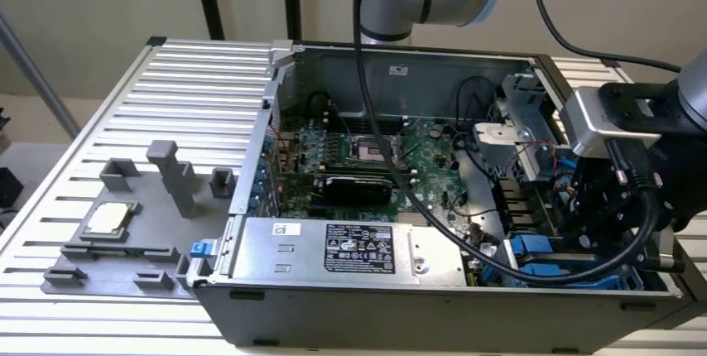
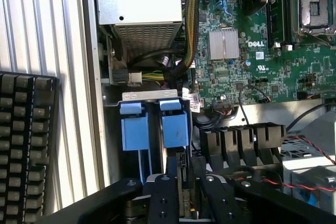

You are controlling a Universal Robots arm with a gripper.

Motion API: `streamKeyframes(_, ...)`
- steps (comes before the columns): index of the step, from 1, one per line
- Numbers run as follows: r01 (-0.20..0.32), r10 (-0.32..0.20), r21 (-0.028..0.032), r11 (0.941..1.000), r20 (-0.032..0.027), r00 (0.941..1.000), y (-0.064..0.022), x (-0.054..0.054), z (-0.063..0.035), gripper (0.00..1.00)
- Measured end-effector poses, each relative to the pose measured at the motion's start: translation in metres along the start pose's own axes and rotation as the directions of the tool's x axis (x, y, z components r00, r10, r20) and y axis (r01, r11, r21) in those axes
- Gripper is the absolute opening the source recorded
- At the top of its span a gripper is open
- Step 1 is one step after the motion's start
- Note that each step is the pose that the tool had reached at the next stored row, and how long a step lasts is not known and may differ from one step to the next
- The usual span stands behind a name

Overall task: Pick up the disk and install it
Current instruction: 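Insert the first disk wire, then insert the second disk wire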

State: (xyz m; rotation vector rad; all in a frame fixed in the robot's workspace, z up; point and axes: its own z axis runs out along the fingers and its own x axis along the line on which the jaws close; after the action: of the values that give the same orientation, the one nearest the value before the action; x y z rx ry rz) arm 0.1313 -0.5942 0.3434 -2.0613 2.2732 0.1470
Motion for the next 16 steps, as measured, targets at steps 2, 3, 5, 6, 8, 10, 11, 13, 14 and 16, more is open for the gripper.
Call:
streamKeyframes(2,0.000,0.000,0.0000,1.0000,0.0001,1.0000,0.0000,0.0000,0.0000,0.24)
streamKeyframes(3,0.000,0.000,0.0000,1.0000,0.0001,1.0000,0.0000,0.0000,0.0000,0.24)
streamKeyframes(5,0.000,0.000,0.0000,1.0000,0.0001,1.0000,0.0000,0.0000,0.0000,0.24)
streamKeyframes(6,0.000,0.000,0.0000,1.0000,0.0001,1.0000,0.0000,0.0000,0.0000,0.24)
streamKeyframes(8,0.000,0.000,0.0000,1.0000,0.0001,1.0000,0.0000,0.0000,0.0000,0.24)
streamKeyframes(10,0.000,0.000,0.0000,1.0000,0.0001,1.0000,0.0000,0.0000,0.0000,0.24)
streamKeyframes(11,0.000,0.000,0.0000,1.0000,0.0001,1.0000,0.0000,0.0000,0.0000,0.24)
streamKeyframes(13,0.000,0.000,0.0001,1.0000,0.0002,1.0000,0.0002,0.0001,0.0000,0.24)
streamKeyframes(14,0.000,0.000,0.0001,1.0000,0.0004,1.0000,0.0011,0.0001,0.0002,0.24)
streamKeyframes(16,0.000,0.000,0.0001,1.0000,0.0000,1.0000,0.0034,0.0001,-0.0023,0.24)
